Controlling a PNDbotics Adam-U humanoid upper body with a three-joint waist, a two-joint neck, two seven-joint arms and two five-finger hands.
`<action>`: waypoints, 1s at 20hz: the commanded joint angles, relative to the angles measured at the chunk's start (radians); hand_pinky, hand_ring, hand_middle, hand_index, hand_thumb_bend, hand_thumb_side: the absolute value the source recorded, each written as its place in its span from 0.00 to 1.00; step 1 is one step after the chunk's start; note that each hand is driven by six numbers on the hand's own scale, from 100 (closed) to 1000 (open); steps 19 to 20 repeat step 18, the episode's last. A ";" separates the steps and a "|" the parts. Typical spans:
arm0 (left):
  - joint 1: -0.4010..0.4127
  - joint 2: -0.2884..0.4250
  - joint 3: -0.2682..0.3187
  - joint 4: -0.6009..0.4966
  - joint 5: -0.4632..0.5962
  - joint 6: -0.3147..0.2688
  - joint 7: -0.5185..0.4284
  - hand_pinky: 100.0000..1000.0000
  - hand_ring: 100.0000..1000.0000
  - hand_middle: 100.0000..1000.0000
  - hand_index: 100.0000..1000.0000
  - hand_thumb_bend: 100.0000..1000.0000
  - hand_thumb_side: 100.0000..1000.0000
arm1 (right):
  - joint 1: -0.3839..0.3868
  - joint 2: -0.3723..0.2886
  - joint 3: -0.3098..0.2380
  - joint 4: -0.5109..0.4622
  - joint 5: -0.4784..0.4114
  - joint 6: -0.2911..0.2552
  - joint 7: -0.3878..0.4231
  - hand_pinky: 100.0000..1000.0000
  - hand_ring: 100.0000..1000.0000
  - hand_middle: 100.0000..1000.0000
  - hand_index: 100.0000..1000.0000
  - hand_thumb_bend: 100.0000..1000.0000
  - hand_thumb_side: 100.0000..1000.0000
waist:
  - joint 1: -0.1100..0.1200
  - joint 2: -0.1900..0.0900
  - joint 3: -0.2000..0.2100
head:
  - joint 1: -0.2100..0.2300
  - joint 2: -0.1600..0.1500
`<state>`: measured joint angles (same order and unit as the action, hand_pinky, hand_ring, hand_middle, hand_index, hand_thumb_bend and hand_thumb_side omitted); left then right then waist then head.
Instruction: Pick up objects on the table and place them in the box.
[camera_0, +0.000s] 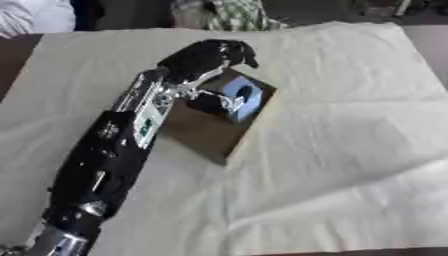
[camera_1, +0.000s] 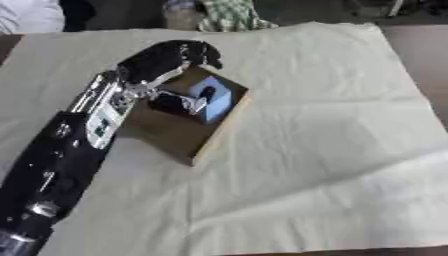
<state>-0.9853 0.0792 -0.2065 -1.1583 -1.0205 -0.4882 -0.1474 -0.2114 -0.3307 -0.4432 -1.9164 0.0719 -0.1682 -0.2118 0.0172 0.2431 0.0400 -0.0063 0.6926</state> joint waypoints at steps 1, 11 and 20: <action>-0.020 0.035 0.000 -0.097 0.149 0.012 -0.029 0.73 0.78 0.73 0.79 0.00 0.37 | -0.010 -0.027 -0.008 -0.012 0.003 -0.004 -0.004 0.65 0.70 0.52 0.77 0.00 0.49 | -0.002 -0.025 0.001 | -0.003 0.007; 0.059 0.214 0.018 -0.407 0.610 0.087 -0.149 0.68 0.76 0.73 0.78 0.00 0.47 | -0.010 -0.044 -0.017 -0.035 0.028 0.002 -0.033 0.65 0.70 0.52 0.77 0.00 0.49 | 0.005 -0.031 0.005 | -0.010 0.019; 0.182 0.343 0.060 -0.554 0.820 0.111 -0.139 0.64 0.73 0.71 0.76 0.00 0.53 | -0.010 -0.057 -0.026 -0.050 0.047 0.004 -0.056 0.66 0.70 0.53 0.77 0.00 0.49 | 0.005 -0.030 0.008 | -0.007 0.022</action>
